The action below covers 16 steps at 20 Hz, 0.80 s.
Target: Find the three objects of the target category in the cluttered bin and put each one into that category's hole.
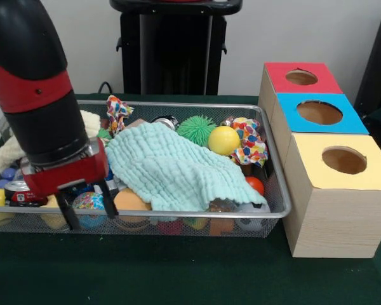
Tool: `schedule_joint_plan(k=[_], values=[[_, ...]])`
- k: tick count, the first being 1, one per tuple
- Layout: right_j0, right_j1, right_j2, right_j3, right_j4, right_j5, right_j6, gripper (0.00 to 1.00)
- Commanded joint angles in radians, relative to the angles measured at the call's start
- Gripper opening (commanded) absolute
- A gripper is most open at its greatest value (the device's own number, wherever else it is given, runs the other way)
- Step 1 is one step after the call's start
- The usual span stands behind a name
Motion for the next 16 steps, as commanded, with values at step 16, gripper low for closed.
schedule_joint_plan(k=[16], values=[[0.03,0.058,0.039,-0.091,-0.073,0.095,-0.369,1.0]])
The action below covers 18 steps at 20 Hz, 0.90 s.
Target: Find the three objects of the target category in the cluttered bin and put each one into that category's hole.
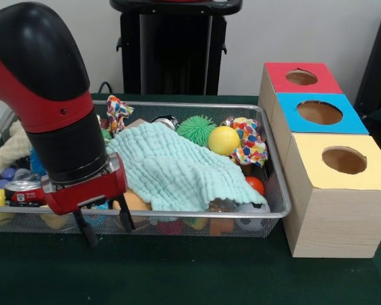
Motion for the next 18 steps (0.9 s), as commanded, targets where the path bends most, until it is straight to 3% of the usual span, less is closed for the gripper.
schedule_joint_plan(k=[1,7,13,18], values=[[-0.009,0.008,0.022,-0.031,-0.042,0.104,-0.344,1.0],[-0.05,-0.098,0.016,0.103,-0.015,0.125,-0.304,1.0],[-0.098,-0.187,0.005,0.272,-0.01,0.069,-0.218,1.0],[-0.124,-0.251,0.007,0.364,-0.006,0.052,-0.167,1.0]])
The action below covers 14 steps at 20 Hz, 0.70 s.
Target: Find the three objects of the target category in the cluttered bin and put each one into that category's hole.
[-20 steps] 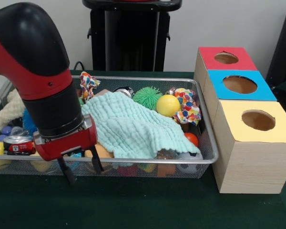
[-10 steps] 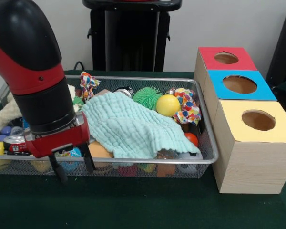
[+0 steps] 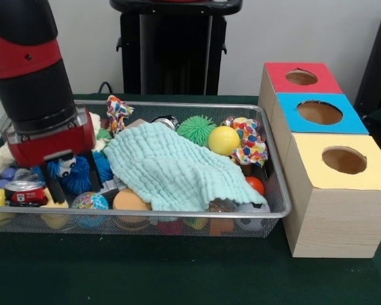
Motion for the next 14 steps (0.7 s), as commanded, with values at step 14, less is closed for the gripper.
schedule_joint_plan(k=[14], values=[[0.007,-0.083,-0.068,0.225,-0.104,-0.068,-0.043,1.0]])
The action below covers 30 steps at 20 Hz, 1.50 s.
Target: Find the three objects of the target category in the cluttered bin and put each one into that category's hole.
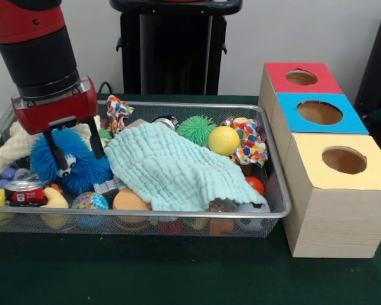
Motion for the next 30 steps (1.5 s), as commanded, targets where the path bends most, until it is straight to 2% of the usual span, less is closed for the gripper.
schedule_joint_plan(k=[1,5,15,23,30], values=[[0.05,0.006,-0.078,0.085,-0.107,-0.078,-0.018,1.0],[0.073,-0.02,-0.121,0.107,-0.137,-0.134,0.05,1.0],[0.099,-0.009,-0.149,0.071,-0.108,-0.127,0.033,1.0],[0.15,0.011,-0.176,-0.01,-0.102,-0.122,0.054,1.0],[0.201,-0.002,-0.239,-0.082,-0.123,-0.1,0.082,1.0]])
